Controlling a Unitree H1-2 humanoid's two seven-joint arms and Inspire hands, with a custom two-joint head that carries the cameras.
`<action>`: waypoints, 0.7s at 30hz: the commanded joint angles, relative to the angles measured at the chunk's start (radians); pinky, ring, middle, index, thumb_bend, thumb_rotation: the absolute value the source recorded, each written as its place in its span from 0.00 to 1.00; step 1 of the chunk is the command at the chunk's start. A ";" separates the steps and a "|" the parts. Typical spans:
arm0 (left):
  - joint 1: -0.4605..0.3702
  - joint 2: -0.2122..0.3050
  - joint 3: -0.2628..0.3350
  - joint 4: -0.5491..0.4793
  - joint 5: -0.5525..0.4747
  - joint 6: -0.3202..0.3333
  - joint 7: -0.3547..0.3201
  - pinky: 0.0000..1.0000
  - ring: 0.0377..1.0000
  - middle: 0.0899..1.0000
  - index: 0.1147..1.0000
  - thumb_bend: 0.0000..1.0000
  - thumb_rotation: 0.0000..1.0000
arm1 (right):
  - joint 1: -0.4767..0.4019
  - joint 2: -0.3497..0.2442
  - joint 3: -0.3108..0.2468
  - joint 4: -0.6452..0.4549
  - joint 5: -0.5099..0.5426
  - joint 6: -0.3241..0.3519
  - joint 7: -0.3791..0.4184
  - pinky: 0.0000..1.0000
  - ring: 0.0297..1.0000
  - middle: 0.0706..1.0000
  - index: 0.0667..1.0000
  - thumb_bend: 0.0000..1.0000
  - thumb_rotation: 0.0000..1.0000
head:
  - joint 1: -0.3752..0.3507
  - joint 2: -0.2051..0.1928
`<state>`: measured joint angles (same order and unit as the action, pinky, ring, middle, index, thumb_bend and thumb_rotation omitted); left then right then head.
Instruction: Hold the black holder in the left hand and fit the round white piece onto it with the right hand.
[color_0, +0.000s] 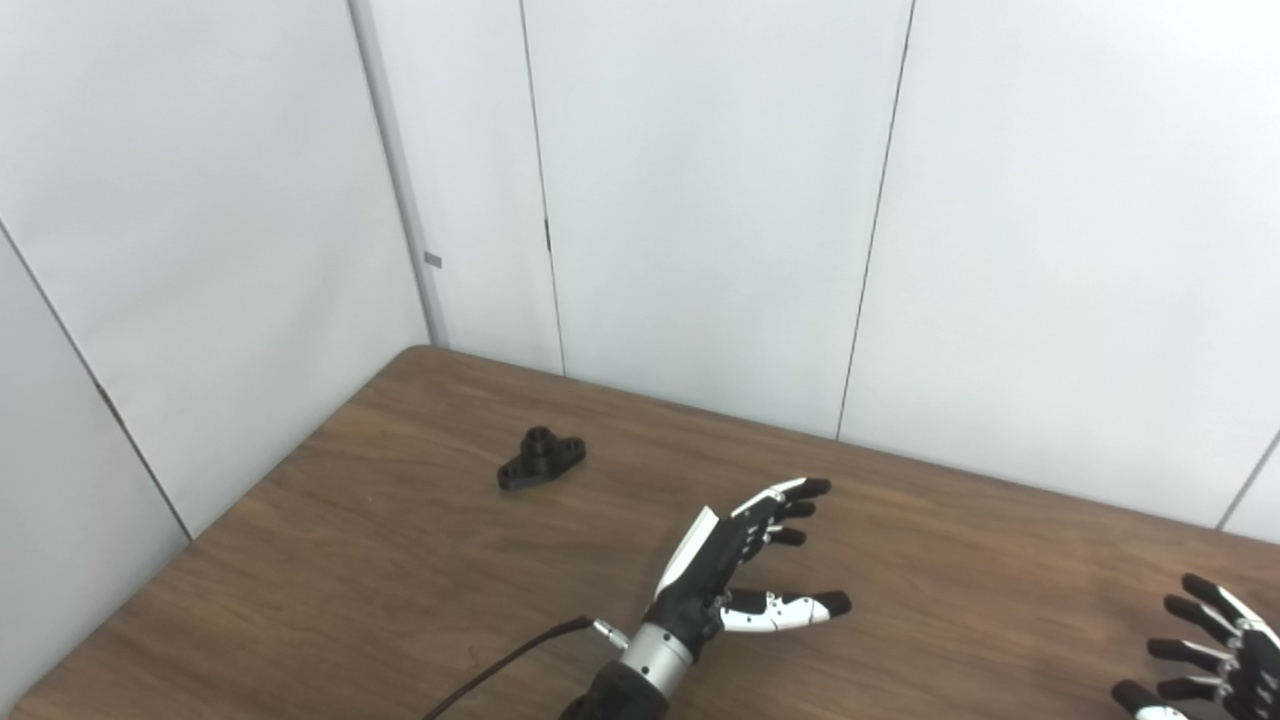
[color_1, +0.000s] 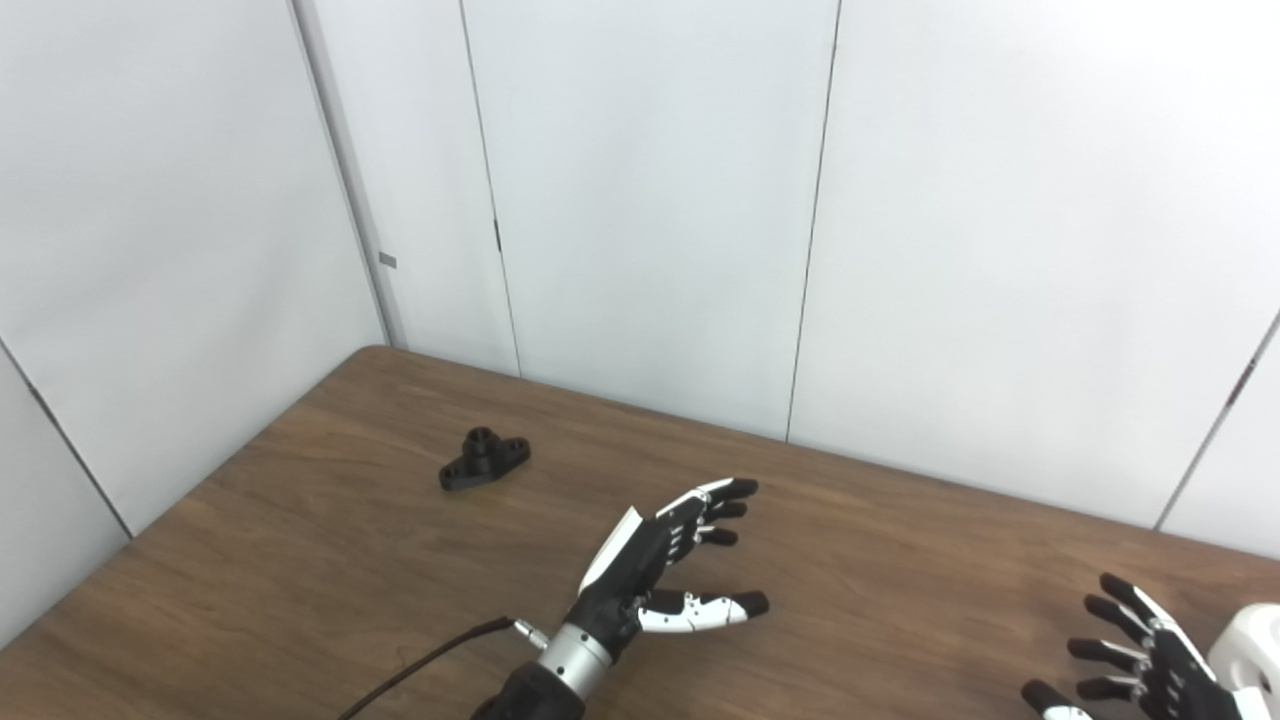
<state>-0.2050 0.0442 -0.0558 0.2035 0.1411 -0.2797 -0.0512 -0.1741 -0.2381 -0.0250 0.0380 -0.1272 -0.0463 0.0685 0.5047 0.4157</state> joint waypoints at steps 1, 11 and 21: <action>0.034 -0.009 -0.004 0.015 -0.012 0.000 0.009 0.77 0.87 0.89 0.84 0.75 0.18 | -0.024 -0.017 -0.009 -0.042 0.011 -0.017 0.003 0.54 0.69 0.82 0.87 0.54 0.25 | 0.001 0.005; 0.015 0.071 0.008 -0.054 -0.008 0.041 -0.026 0.59 0.71 0.79 0.80 0.72 0.01 | -0.017 -0.013 -0.013 -0.037 0.013 -0.019 0.009 0.53 0.68 0.81 0.86 0.56 0.29 | 0.001 0.010; -0.027 0.166 0.016 -0.134 0.093 0.120 -0.011 0.56 0.66 0.70 0.68 0.67 0.00 | -0.022 -0.014 -0.017 -0.032 0.005 -0.015 0.008 0.54 0.69 0.82 0.86 0.55 0.30 | 0.020 0.011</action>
<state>-0.1900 0.2003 -0.0480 0.1034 0.2203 -0.1599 -0.0817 -0.1606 -0.2374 -0.0352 0.0334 -0.1249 -0.0421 0.0818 0.5231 0.4264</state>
